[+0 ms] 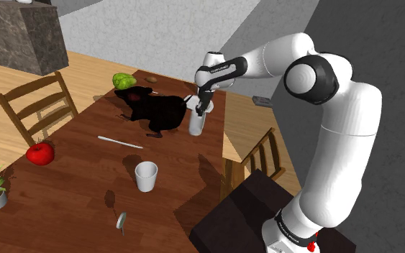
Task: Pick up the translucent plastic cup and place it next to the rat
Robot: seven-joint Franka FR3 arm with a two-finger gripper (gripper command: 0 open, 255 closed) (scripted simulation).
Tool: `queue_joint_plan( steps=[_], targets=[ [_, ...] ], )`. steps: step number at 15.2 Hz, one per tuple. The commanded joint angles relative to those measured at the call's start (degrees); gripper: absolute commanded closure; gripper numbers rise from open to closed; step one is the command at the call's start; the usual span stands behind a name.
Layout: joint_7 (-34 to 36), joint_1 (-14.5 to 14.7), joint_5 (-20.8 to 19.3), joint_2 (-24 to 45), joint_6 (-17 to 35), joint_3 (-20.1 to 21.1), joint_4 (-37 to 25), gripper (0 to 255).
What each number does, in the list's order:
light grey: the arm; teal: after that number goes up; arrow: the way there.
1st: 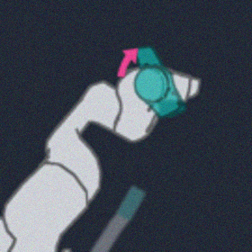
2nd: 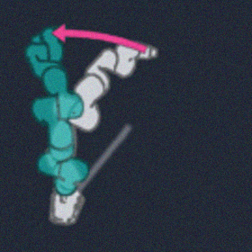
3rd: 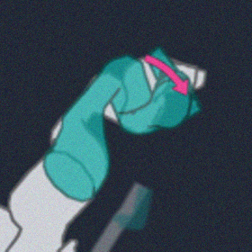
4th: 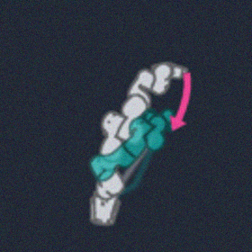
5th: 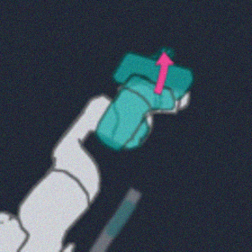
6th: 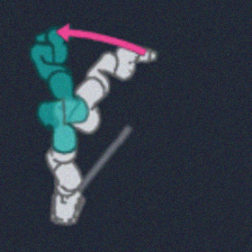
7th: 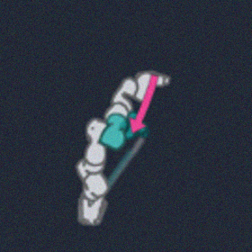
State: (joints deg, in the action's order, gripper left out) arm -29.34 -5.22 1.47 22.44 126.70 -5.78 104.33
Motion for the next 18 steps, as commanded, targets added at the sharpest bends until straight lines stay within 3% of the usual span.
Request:
queue_joint_plan(
  steps=[1,18],
  targets=[
    [-0.1,-0.1,0.1,0.9,1.4,0.0,0.4,255],
    [-0.6,-0.5,1.0,9.1,11.3,0.6,2.1,255]
  ],
)
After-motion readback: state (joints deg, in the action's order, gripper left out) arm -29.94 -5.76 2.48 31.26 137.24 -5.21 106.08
